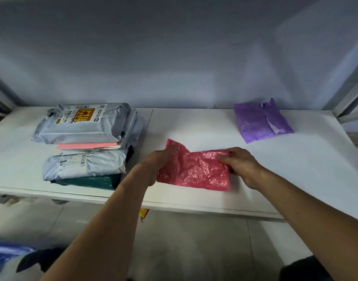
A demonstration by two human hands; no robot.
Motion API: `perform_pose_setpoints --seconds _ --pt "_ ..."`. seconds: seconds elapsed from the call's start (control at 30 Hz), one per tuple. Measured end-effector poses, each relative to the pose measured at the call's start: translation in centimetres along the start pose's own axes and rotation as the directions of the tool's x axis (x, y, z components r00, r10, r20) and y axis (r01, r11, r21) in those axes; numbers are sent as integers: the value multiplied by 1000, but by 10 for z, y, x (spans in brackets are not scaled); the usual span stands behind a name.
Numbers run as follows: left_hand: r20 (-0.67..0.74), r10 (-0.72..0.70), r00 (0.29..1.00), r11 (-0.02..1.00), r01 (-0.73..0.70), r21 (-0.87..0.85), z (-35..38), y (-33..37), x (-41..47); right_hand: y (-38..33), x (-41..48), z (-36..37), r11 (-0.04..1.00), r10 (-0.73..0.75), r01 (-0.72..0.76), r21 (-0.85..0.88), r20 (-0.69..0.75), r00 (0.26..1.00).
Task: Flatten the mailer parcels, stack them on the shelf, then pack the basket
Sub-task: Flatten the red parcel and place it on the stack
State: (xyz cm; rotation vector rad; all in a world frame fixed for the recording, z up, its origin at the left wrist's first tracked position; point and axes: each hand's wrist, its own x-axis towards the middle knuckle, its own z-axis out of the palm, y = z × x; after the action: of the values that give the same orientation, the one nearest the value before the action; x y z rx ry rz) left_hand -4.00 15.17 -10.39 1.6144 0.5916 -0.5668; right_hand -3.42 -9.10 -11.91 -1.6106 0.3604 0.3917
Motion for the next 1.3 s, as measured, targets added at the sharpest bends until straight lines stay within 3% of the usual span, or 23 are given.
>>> perform_pose_setpoints --seconds 0.1,0.3,0.47,0.53,0.57,0.63,0.67,0.83,0.9,1.07,1.2,1.3 --pt "-148 22 989 999 -28 -40 2 -2 9 2 4 -3 999 2 -1 47 -22 1000" --pt "-175 1 985 989 -27 -149 5 -10 3 2 10 0 997 23 -16 79 -95 995" --pt "-238 105 966 988 -129 -89 10 -16 -2 7 13 -3 999 -24 15 -41 -213 977" --pt "-352 193 916 979 -158 126 14 -19 0 10 15 -8 986 -46 0 -169 -267 963" --pt "-387 262 884 940 -144 308 16 -20 2 12 14 -10 939 -86 -16 -344 -281 956" --pt "-351 415 839 777 -126 617 26 -23 4 18 14 -8 717 -253 3 -697 -256 933" --pt "-301 478 825 693 -145 706 31 -25 6 21 12 -6 616 -338 44 -787 -214 917" --pt "49 644 763 292 -305 906 64 -36 18 27 7 16 256 -554 297 -920 113 825" --pt "141 644 752 219 -358 908 75 -42 25 31 13 26 150 -551 373 -915 236 800" --pt "240 620 747 65 -354 933 80 -62 42 48 26 36 29 -481 411 -911 348 805" --pt "243 641 728 14 -328 945 79 -73 49 60 28 39 -20 -486 353 -935 318 814" --pt "220 677 702 31 -325 945 81 -77 48 63 28 40 -10 -498 352 -936 309 810"
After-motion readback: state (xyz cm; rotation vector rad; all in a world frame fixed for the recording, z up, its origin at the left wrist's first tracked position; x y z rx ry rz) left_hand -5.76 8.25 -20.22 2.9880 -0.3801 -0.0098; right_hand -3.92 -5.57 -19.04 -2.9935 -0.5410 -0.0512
